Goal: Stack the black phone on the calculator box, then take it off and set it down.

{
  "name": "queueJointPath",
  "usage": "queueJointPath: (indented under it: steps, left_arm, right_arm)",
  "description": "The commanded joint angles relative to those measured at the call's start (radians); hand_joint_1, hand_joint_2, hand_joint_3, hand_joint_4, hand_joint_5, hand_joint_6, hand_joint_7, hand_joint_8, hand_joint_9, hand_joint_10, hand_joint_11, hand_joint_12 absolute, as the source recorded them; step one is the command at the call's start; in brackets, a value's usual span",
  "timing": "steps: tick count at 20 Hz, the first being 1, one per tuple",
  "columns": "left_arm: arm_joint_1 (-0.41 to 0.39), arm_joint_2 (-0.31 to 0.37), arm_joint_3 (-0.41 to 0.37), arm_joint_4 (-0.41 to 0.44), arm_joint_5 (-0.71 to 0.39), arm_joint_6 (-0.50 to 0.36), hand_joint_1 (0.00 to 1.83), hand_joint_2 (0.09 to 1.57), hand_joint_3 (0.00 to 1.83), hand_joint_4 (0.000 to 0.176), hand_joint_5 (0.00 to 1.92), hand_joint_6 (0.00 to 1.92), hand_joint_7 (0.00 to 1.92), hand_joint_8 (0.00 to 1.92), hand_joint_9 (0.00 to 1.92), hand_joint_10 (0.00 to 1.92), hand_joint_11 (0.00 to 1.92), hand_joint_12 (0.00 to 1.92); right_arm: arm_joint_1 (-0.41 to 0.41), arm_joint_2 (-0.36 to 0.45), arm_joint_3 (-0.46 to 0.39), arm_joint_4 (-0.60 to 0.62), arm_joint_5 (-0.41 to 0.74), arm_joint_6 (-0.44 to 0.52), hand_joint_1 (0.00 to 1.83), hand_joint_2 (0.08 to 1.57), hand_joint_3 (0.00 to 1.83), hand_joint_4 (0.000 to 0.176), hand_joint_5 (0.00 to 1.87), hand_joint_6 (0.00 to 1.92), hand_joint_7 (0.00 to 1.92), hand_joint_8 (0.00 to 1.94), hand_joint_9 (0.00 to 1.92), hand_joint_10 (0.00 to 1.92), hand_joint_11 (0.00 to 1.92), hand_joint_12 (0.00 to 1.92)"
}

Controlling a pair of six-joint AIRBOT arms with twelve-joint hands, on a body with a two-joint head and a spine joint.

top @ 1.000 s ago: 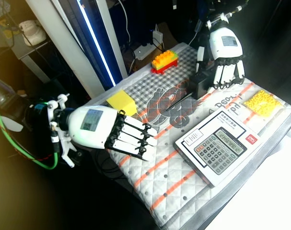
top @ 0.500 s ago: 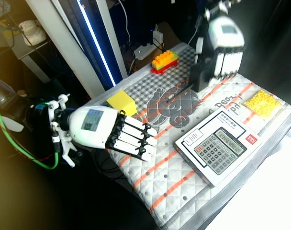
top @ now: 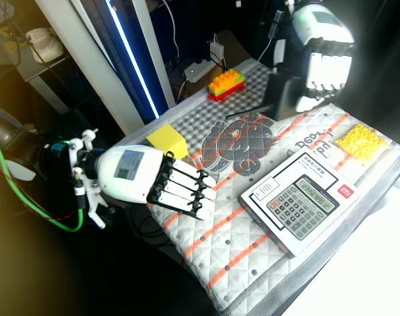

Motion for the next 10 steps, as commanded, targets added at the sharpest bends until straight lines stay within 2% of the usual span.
queueJointPath:
  steps: [1, 3, 6, 7, 10]
  left_arm:
    - [-0.032, -0.013, 0.017, 0.01, -0.097, -0.005, 1.39, 1.06, 0.0, 0.0, 0.95, 1.0, 1.17, 0.55, 1.08, 0.98, 0.98, 1.02]
    - [-0.073, -0.056, 0.072, 0.006, -0.045, -0.005, 1.39, 1.06, 0.0, 0.0, 0.95, 0.99, 1.17, 0.56, 1.09, 0.96, 1.02, 1.02]
    - [-0.127, -0.132, 0.164, -0.003, 0.028, -0.005, 1.39, 1.06, 0.0, 0.0, 0.94, 1.01, 1.16, 0.59, 1.08, 0.94, 0.98, 1.01]
    - [-0.14, -0.151, 0.187, -0.004, 0.047, -0.005, 1.39, 1.06, 0.0, 0.0, 0.94, 1.03, 1.18, 0.56, 1.07, 0.96, 0.95, 1.04]
    - [-0.164, -0.215, 0.256, -0.013, 0.084, -0.005, 1.39, 1.07, 0.0, 0.0, 0.92, 1.05, 1.15, 0.63, 1.04, 1.0, 0.89, 1.05]
  right_arm:
    - [0.01, 0.001, 0.009, 0.02, 0.121, -0.001, 0.71, 1.32, 0.0, 0.034, 0.57, 0.0, 0.56, 0.0, 0.56, 0.0, 0.44, 0.3]
    - [0.012, -0.004, 0.012, 0.018, 0.121, -0.001, 0.71, 1.32, 0.0, 0.02, 0.58, 0.0, 0.57, 0.0, 0.57, 0.0, 0.45, 0.3]
    - [0.015, -0.01, 0.018, 0.015, 0.12, -0.001, 0.7, 1.33, 0.0, 0.018, 0.59, 0.0, 0.57, 0.0, 0.57, 0.0, 0.45, 0.3]
    - [0.016, -0.012, 0.019, 0.012, 0.12, -0.001, 0.67, 1.33, 0.0, 0.01, 0.59, 0.0, 0.56, 0.0, 0.56, 0.0, 0.45, 0.29]
    - [0.023, -0.027, 0.028, 0.002, 0.11, -0.001, 0.67, 1.32, 0.0, 0.027, 0.59, 0.0, 0.56, 0.0, 0.6, 0.01, 0.49, 0.29]
